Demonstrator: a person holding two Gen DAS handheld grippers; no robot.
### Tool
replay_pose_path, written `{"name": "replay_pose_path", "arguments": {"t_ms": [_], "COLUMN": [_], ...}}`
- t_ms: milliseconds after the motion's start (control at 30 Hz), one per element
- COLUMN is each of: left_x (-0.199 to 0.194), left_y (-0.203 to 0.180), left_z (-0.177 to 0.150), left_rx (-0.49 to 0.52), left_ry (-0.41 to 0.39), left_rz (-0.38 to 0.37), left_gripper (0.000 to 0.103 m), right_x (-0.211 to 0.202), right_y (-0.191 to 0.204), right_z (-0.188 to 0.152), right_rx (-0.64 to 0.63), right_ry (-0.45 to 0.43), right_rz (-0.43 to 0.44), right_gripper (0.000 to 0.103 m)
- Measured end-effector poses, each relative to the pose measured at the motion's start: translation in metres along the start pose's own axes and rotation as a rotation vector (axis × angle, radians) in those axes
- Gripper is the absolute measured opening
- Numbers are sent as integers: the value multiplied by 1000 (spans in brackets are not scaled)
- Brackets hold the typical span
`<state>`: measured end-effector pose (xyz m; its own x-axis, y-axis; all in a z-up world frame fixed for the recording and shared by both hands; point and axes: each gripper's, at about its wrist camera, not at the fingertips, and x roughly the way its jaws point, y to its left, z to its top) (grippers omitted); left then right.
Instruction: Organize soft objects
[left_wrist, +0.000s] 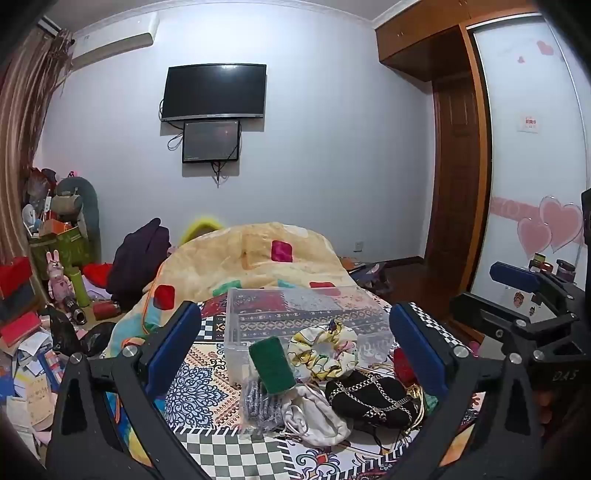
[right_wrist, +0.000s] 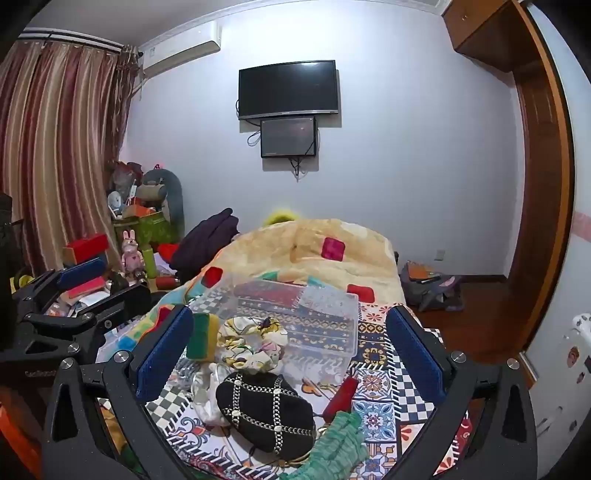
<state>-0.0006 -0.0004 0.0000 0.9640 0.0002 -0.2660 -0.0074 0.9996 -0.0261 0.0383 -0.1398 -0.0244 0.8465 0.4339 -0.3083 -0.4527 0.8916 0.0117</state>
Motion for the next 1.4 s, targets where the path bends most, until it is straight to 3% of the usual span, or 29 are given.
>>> {"name": "replay_pose_path", "arguments": {"t_ms": [1400], "left_x": [1], "left_y": [-4], "left_z": [-1], "left_rx": [5], "left_ry": [4], "left_rz": [-23], "left_gripper": [103], "right_x": [-9], "right_y": [-5], "right_z": [3], "right_rx": [41], "right_ry": [-36], "right_rz": [5], "right_gripper": [103]}}
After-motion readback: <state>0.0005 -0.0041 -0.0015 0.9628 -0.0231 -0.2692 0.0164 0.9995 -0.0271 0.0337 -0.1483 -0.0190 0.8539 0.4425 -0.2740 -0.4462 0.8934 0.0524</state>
